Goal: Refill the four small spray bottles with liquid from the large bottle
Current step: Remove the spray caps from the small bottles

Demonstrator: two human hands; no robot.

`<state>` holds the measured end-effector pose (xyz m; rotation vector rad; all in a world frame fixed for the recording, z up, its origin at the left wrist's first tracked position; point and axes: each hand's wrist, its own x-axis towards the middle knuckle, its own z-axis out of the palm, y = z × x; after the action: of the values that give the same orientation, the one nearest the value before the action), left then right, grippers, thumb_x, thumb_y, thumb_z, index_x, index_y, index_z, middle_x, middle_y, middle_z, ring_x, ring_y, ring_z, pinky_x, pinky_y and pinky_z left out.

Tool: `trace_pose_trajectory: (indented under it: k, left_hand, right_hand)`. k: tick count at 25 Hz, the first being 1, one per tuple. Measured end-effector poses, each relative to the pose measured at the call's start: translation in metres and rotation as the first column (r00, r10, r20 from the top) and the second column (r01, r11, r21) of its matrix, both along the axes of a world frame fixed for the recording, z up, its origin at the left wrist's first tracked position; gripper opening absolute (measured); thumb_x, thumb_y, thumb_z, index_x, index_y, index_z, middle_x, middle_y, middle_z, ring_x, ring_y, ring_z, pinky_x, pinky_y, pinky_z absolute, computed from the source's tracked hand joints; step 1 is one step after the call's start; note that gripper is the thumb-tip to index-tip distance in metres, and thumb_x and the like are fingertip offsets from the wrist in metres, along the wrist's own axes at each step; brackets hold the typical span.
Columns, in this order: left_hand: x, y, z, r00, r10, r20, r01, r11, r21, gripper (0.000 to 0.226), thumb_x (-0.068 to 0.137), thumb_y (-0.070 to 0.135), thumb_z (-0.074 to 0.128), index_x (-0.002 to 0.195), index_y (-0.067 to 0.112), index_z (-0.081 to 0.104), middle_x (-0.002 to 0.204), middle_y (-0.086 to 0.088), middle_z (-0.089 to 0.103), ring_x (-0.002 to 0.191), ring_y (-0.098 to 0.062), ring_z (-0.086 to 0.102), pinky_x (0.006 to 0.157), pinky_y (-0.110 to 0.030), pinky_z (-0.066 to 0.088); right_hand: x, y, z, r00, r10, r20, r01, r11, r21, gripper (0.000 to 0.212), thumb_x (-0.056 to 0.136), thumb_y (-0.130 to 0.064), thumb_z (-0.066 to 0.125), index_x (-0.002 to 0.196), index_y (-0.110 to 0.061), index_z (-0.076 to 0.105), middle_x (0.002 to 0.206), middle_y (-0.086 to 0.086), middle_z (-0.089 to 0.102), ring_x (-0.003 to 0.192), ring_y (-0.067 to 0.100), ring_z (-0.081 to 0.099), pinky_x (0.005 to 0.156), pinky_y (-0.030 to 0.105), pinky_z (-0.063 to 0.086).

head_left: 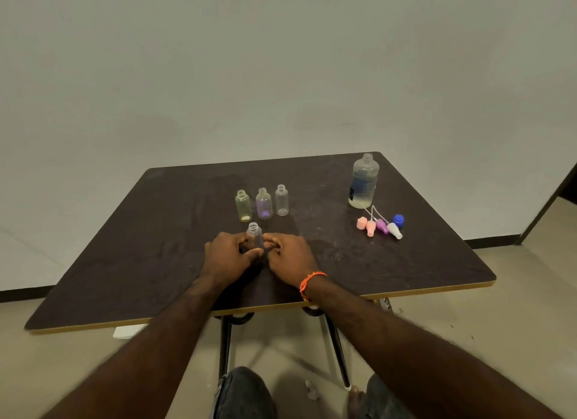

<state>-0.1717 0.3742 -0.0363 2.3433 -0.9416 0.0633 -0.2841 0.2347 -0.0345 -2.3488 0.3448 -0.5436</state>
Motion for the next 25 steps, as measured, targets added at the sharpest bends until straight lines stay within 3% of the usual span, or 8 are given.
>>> trace_pose_trajectory:
  k: [4,6,8,10,13,15,21,25]
  left_hand:
    - [0.005,0.012,0.0,0.999,-0.029,-0.041,0.028,0.999,-0.021,0.025,0.084,0.044,0.083,0.077,0.059,0.064,0.077,0.031,0.069,0.084,-0.001,0.067,0.095,-0.055,0.053]
    - [0.003,0.014,0.0,0.998,-0.04,-0.047,0.038,0.998,-0.04,0.028,0.078,0.056,0.084,0.1,0.06,0.067,0.091,0.03,0.072,0.095,-0.005,0.067,0.099,-0.056,0.051]
    - [-0.002,0.016,0.0,0.999,0.034,-0.012,-0.034,0.999,-0.022,0.075,0.07,0.069,0.083,0.137,0.044,0.06,0.123,0.021,0.069,0.122,-0.015,0.058,0.109,-0.055,0.042]
    - [-0.008,0.016,0.011,0.989,0.113,0.093,-0.107,0.992,-0.062,0.104,0.068,0.083,0.073,0.152,0.027,0.049,0.142,0.007,0.061,0.136,-0.021,0.046,0.109,-0.055,0.035]
    - [-0.015,0.001,0.042,0.964,0.103,0.246,-0.069,0.987,-0.145,0.103,0.072,0.088,0.058,0.152,0.023,0.049,0.147,0.001,0.056,0.137,-0.021,0.043,0.104,-0.05,0.035]
    - [-0.018,-0.023,0.064,0.956,0.034,0.291,0.005,0.991,-0.134,0.101,0.074,0.086,0.06,0.152,0.023,0.049,0.15,0.0,0.054,0.141,-0.022,0.039,0.105,-0.049,0.034]
    - [-0.028,-0.127,0.086,0.946,-0.16,0.28,0.17,0.985,-0.012,0.086,0.082,0.076,0.069,0.151,0.028,0.051,0.151,0.004,0.052,0.145,-0.019,0.034,0.108,-0.045,0.031]
    - [-0.023,-0.199,0.076,0.937,-0.27,0.223,0.261,0.963,0.068,0.085,0.09,0.07,0.064,0.159,0.027,0.039,0.155,0.002,0.051,0.147,-0.019,0.032,0.114,-0.047,0.028]
  right_hand:
    - [0.006,0.013,-0.002,1.0,-0.014,0.014,0.013,0.997,0.081,0.034,0.083,-0.014,0.058,0.115,-0.013,0.07,0.103,0.002,0.075,0.099,0.018,0.068,0.091,0.038,0.055]
    - [0.004,0.01,0.0,0.999,-0.026,-0.023,0.029,0.992,0.126,0.048,0.083,-0.013,0.061,0.131,-0.014,0.064,0.116,0.001,0.073,0.109,0.012,0.066,0.099,0.033,0.052]
    - [0.0,0.002,0.004,0.999,-0.051,-0.017,0.052,0.991,0.121,0.051,0.083,-0.012,0.058,0.133,-0.017,0.062,0.117,-0.001,0.073,0.109,0.009,0.066,0.099,0.033,0.052]
    - [-0.009,-0.013,0.011,0.996,-0.092,0.012,0.09,0.99,0.105,0.046,0.085,-0.011,0.056,0.13,-0.018,0.064,0.113,-0.003,0.073,0.104,0.007,0.067,0.096,0.032,0.054]
    - [-0.03,-0.047,0.03,0.98,-0.19,0.058,0.186,0.98,0.066,0.038,0.086,-0.01,0.056,0.121,-0.019,0.067,0.106,-0.004,0.073,0.098,0.008,0.068,0.092,0.033,0.055]
    - [-0.044,-0.077,0.042,0.962,-0.263,0.078,0.261,0.965,0.04,0.034,0.087,-0.01,0.055,0.117,-0.019,0.068,0.102,-0.004,0.073,0.095,0.01,0.068,0.089,0.033,0.055]
    - [-0.069,-0.163,0.064,0.899,-0.438,0.028,0.439,0.898,-0.03,0.036,0.087,-0.017,0.06,0.123,-0.022,0.063,0.113,-0.004,0.07,0.104,0.017,0.066,0.094,0.038,0.054]
    - [-0.06,-0.216,0.074,0.872,-0.489,-0.01,0.488,0.872,-0.044,0.047,0.084,-0.021,0.068,0.129,-0.019,0.055,0.124,0.002,0.065,0.111,0.023,0.063,0.094,0.037,0.051]
